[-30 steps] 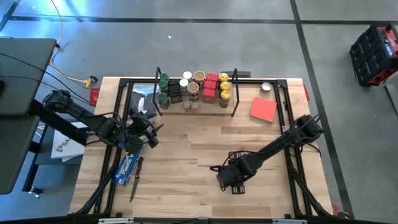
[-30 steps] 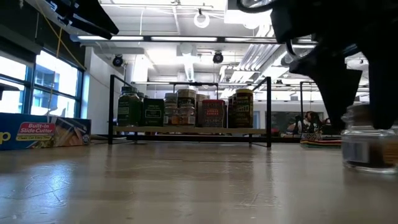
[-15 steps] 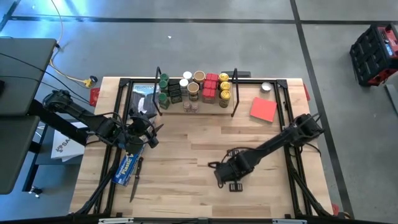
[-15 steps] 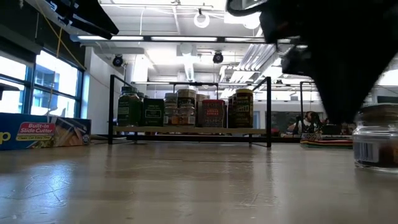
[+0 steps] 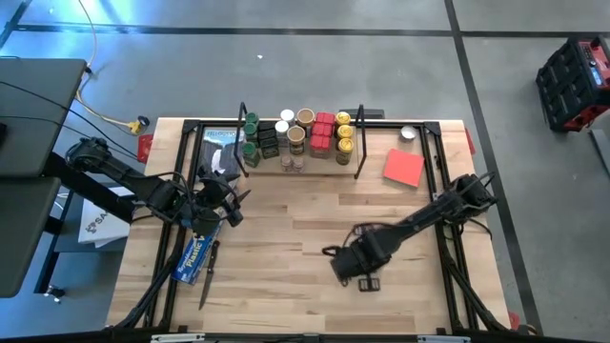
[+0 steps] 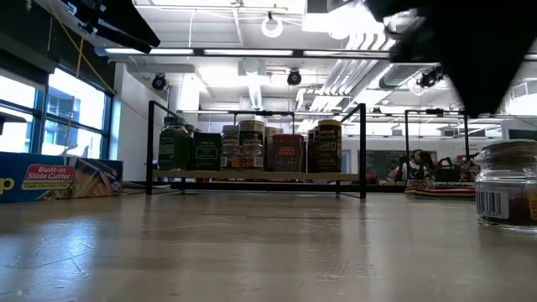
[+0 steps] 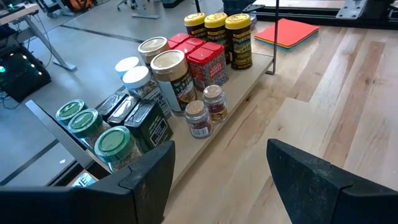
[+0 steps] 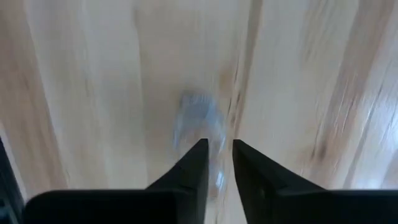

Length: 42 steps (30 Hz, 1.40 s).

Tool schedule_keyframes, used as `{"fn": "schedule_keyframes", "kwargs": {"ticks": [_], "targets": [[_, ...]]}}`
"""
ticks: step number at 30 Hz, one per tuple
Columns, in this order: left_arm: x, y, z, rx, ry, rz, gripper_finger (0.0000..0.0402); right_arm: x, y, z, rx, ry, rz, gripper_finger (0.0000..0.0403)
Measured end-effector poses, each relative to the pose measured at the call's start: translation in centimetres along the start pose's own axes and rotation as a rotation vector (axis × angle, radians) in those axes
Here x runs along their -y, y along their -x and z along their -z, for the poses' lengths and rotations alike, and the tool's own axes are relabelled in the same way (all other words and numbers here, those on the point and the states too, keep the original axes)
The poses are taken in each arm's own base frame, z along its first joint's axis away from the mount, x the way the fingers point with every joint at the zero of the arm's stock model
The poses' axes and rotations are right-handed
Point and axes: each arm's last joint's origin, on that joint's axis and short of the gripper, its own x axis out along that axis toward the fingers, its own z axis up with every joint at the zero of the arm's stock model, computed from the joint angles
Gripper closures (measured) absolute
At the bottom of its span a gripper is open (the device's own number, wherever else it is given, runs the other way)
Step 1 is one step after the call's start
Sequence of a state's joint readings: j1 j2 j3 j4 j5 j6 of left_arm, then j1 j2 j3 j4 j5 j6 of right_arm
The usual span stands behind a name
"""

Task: Shelf spices
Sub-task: Put the brown seasoning bottle on the shelf and align it with the other brown seasoning bottles

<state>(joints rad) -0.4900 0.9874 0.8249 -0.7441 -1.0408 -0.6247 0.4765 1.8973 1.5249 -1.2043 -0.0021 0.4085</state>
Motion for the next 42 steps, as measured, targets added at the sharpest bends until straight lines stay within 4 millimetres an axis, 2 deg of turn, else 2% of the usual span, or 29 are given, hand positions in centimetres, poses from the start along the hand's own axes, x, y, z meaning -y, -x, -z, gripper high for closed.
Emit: {"fn": "schedule_keyframes", "kwargs": {"ticks": [3, 7, 13, 17, 23, 29, 40, 42], "targets": [[0.0, 0.0, 0.0, 0.000, 0.000, 0.001, 0.0151, -1.1, -0.4, 1.1, -0.051, -0.037, 0.023, 0.0308], [0.0, 0.0, 0.0, -0.001, -0.001, 0.001, 0.0151, -2.3, -1.2, 2.2, -0.073, -0.057, 0.035, 0.0244], [0.0, 0.0, 0.0, 0.000, -0.008, 0.000, 0.0151, -2.9, -1.4, 1.6, 0.012, -0.044, 0.000, 0.0145], [0.0, 0.0, 0.0, 0.000, -0.002, -0.001, 0.0151, -2.2, -2.3, 1.4, 0.032, -0.059, 0.043, 0.0120], [0.0, 0.0, 0.0, -0.002, -0.001, 0.003, 0.0151, -1.4, -4.6, 1.7, 0.009, -0.069, 0.022, 0.0121], [0.0, 0.0, 0.0, -0.003, -0.001, 0.003, 0.0151, -1.5, -5.5, 1.7, 0.031, -0.068, -0.020, 0.0128], [0.0, 0.0, 0.0, -0.003, 0.000, 0.005, 0.0151, -1.5, -5.3, 1.6, 0.035, -0.087, -0.028, 0.0233], [0.0, 0.0, 0.0, -0.003, 0.000, 0.005, 0.0151, -1.3, -5.0, 1.4, 0.036, -0.091, -0.030, 0.0241]]}}
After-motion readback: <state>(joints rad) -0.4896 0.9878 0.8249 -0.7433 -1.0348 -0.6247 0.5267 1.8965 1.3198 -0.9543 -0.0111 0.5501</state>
